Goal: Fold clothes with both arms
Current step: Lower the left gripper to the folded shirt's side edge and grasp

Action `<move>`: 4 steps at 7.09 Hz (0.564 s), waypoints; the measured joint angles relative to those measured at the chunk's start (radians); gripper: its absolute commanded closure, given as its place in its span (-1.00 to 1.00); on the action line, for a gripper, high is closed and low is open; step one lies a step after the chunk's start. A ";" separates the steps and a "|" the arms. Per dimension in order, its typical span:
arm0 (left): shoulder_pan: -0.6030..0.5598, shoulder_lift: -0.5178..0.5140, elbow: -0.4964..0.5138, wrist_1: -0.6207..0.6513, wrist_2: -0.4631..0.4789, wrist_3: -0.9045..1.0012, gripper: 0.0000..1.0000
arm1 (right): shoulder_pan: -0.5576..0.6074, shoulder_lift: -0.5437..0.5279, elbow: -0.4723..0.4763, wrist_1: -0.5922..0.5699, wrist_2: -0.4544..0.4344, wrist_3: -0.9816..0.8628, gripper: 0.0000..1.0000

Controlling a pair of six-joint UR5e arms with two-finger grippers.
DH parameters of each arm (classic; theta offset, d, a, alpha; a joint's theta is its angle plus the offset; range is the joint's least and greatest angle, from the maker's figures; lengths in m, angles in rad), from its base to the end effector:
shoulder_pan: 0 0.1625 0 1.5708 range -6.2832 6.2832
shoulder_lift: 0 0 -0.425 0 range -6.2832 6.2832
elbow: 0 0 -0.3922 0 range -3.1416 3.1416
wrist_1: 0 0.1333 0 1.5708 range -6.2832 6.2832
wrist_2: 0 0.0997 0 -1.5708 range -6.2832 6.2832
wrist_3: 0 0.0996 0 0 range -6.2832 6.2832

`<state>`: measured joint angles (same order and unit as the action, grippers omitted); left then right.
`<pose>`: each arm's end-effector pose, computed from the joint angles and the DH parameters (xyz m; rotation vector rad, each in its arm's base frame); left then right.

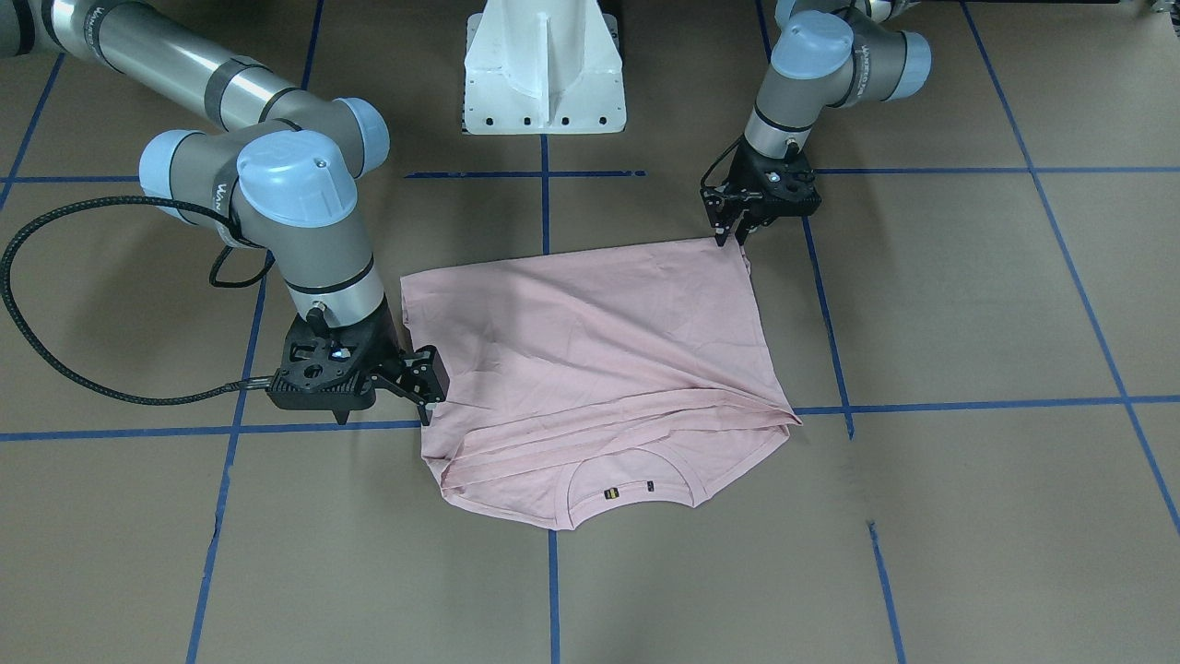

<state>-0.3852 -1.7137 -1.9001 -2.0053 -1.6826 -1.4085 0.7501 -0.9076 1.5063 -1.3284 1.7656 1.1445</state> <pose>0.4630 -0.3196 0.3873 0.1448 0.9010 -0.1565 -0.4526 -0.5776 0.2672 0.3134 -0.8006 0.2217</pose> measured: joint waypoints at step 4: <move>-0.004 0.003 -0.009 -0.002 0.002 0.016 1.00 | 0.000 -0.002 0.005 0.000 -0.001 0.000 -1.00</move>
<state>-0.3895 -1.7111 -1.9093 -2.0075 -1.6804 -1.3924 0.7501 -0.9100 1.5112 -1.3284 1.7644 1.1446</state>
